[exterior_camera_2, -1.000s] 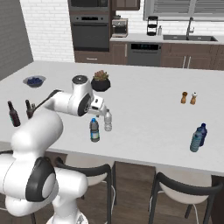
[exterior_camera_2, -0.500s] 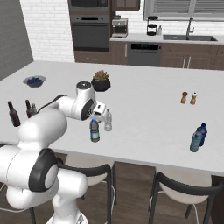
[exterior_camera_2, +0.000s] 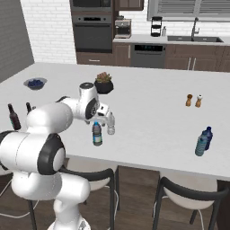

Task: Move the plastic bottles in the middle to the plastics group, and the glass bottles in the middle to the glass group.

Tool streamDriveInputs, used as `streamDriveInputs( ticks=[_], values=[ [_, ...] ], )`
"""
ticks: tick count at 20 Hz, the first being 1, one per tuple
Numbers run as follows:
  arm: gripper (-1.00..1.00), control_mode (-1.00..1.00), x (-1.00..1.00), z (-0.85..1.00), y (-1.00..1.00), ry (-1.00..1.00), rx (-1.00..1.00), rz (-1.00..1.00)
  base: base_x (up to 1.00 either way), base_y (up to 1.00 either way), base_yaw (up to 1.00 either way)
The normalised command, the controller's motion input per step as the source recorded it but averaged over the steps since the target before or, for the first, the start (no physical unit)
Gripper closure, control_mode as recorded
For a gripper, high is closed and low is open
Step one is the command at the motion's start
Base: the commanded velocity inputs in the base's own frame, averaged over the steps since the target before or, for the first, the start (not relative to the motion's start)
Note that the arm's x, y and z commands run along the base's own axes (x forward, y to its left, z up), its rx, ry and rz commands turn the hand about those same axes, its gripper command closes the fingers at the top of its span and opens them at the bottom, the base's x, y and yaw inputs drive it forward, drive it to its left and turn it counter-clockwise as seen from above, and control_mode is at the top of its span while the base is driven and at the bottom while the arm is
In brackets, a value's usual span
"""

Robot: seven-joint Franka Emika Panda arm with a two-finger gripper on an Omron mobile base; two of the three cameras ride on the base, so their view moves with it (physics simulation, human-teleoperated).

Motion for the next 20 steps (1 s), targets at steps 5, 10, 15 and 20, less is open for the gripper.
streamDriveInputs(
  ticks=[5,10,15,20],
  values=[
    [-1.0,-1.0,0.18,-0.02,0.0,0.11,0.0,0.0,0.0,0.0,0.0],
    [-1.0,-1.0,0.05,-0.2,0.0,0.01,0.0,0.0,0.0,0.0,0.0],
    [-1.0,-1.0,0.0,-0.27,0.0,0.01,0.0,0.0,0.0,0.0,0.0],
    [-1.0,-1.0,-0.05,-0.12,0.0,0.0,0.0,0.0,0.0,0.0,0.0]
  ],
)
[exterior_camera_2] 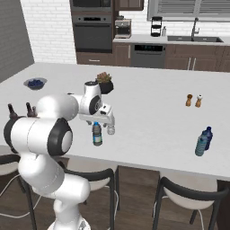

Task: Move the plastic bottles in the middle to the plastics group, and the glass bottles in the middle to the glass group.

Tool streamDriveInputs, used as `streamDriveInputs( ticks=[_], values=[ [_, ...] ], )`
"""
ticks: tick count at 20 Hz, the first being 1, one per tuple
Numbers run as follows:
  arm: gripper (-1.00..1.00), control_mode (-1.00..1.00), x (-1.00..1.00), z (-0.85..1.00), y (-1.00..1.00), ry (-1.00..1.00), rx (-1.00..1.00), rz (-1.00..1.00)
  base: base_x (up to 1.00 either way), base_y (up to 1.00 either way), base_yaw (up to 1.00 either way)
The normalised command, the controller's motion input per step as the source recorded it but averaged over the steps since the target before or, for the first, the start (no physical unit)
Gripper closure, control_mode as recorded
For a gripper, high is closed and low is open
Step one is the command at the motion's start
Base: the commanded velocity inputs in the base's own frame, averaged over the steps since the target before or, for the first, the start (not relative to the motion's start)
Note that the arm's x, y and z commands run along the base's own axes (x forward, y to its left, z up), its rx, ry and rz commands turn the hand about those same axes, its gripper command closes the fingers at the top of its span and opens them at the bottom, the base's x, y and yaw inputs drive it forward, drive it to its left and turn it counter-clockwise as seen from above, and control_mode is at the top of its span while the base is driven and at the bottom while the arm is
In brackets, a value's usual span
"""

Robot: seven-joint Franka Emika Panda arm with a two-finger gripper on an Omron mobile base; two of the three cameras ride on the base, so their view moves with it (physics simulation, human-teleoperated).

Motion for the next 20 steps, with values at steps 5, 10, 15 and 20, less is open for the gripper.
streamDriveInputs(
  ticks=[5,10,15,20],
  values=[
    [-1.0,-1.0,-0.17,0.03,0.0,-0.01,0.0,0.0,0.0,0.0,0.0],
    [-1.0,-1.0,-0.03,0.01,0.0,-0.03,0.0,0.0,0.0,0.0,0.0],
    [-1.0,-1.0,0.01,-0.1,0.0,0.0,0.0,0.0,0.0,0.0,0.0],
    [-1.0,-1.0,0.03,-0.1,0.0,0.0,0.0,0.0,0.0,0.0,0.0]
  ],
)
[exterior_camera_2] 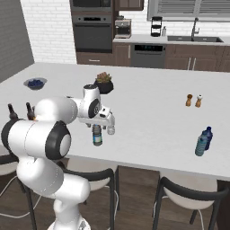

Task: Move the plastic bottles in the middle to the plastics group, and the glass bottles in the middle to the glass group.

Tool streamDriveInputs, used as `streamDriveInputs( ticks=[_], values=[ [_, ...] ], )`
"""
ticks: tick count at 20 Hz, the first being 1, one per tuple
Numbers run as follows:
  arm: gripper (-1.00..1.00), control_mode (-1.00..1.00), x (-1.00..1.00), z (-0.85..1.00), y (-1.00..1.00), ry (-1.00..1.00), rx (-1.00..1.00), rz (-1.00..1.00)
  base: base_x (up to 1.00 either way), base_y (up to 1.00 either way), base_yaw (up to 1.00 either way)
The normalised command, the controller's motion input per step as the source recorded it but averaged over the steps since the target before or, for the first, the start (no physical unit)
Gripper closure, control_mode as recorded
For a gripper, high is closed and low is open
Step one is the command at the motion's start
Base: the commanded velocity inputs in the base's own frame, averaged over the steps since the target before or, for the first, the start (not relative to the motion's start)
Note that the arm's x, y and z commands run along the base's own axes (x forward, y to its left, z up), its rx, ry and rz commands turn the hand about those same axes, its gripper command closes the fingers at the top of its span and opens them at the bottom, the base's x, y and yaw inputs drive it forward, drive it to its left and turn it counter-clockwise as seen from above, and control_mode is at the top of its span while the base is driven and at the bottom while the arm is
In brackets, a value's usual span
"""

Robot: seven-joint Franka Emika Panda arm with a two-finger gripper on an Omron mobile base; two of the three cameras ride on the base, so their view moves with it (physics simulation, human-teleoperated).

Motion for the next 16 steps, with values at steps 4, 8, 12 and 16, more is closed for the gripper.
streamDriveInputs(
  ticks=[4,8,12,16],
  values=[
    [1.0,-1.0,0.0,0.0,0.0,0.0,0.0,0.0,0.0,0.0,0.0],
    [1.0,-1.0,-0.01,0.0,0.0,-0.01,0.0,0.0,0.0,0.0,0.0],
    [1.0,-1.0,-0.09,0.0,0.0,-0.04,0.0,0.0,0.0,0.0,0.0],
    [1.0,-1.0,-0.39,0.12,-0.1,0.0,0.0,0.0,0.0,0.0,0.0]
  ],
)
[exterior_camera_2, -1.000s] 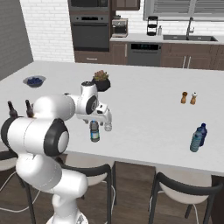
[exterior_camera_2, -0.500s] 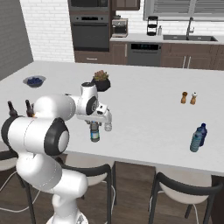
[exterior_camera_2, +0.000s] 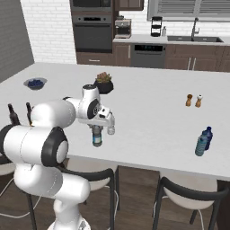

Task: Move the plastic bottles in the middle to the plastics group, and the glass bottles in the middle to the glass group.

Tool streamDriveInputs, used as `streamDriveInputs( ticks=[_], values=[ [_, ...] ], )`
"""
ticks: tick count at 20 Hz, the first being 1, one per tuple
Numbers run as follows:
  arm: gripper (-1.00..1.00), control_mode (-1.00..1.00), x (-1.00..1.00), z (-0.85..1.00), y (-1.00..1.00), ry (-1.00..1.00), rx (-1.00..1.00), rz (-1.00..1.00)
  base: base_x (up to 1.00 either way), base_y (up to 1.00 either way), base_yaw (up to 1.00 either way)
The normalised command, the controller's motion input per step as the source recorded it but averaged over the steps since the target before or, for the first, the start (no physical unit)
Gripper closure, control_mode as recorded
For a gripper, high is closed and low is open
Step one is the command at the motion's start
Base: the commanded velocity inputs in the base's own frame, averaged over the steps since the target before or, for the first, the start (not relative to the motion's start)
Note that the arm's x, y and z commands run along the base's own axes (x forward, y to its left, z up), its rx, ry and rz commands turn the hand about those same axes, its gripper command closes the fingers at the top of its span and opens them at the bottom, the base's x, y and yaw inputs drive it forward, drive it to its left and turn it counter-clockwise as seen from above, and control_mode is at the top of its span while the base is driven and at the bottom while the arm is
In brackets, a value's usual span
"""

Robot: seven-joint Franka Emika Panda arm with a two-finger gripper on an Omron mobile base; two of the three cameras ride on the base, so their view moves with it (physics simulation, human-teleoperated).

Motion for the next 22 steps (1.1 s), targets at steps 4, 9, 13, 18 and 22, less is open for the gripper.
streamDriveInputs(
  ticks=[4,9,13,18,22],
  values=[
    [1.0,-1.0,-0.38,0.26,-0.48,0.0,0.0,0.0,0.0,0.0,0.0],
    [1.0,-1.0,-0.01,0.49,-0.68,0.0,-0.02,-0.01,0.0,0.0,0.0],
    [1.0,-1.0,0.01,0.29,-0.83,0.0,-0.03,-0.03,0.0,0.0,0.0],
    [1.0,-1.0,0.0,0.02,-0.87,0.0,0.0,-0.04,0.0,0.0,0.0],
    [1.0,-1.0,0.0,0.0,-0.87,0.0,0.0,-0.04,0.0,0.0,0.0]
  ],
)
